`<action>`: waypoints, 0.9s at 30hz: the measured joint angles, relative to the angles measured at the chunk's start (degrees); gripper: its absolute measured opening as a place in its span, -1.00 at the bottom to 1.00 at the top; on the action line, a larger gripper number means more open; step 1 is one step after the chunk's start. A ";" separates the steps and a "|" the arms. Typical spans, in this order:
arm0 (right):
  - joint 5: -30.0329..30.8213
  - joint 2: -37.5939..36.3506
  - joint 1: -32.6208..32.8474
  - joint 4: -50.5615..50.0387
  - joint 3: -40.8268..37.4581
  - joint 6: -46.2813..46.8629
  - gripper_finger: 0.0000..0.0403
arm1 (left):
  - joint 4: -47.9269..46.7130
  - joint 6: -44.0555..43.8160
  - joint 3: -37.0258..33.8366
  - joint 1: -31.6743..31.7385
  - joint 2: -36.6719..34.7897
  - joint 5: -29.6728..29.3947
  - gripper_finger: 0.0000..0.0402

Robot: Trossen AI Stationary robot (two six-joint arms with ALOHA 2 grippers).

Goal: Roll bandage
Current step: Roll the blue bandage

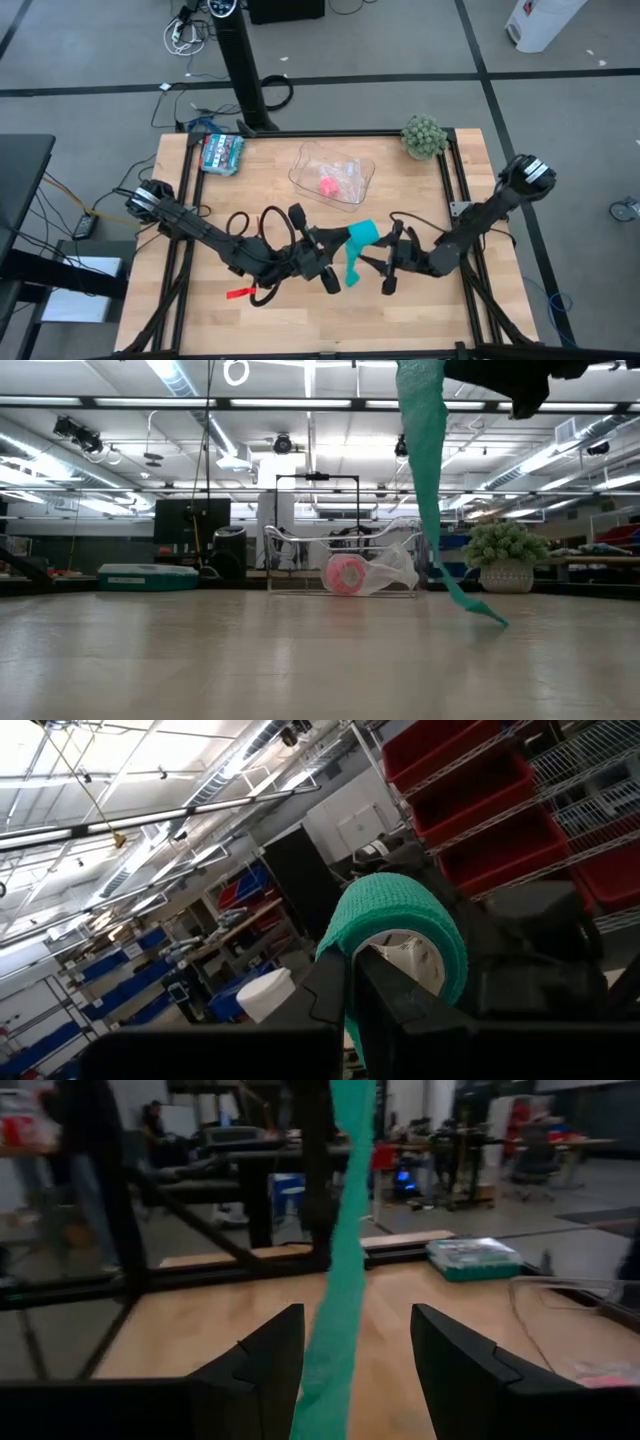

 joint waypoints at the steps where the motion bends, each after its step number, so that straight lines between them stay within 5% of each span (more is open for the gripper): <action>1: 0.89 1.38 0.10 2.32 0.00 -0.55 -0.10 | 0.01 0.00 0.00 0.00 0.00 0.01 -0.91; 11: 7.04 14.17 -0.17 9.70 4.97 -1.90 -0.10 | 0.77 -0.04 0.00 -0.02 0.02 0.28 -0.91; 18: 23.84 20.68 -0.04 9.55 10.33 -2.17 -0.12 | 0.75 -0.07 0.00 -0.06 0.02 0.31 -0.91; 27: 24.27 23.54 -1.41 8.62 11.17 -0.12 -0.18 | 0.99 -0.13 0.00 -0.09 0.02 0.44 -0.91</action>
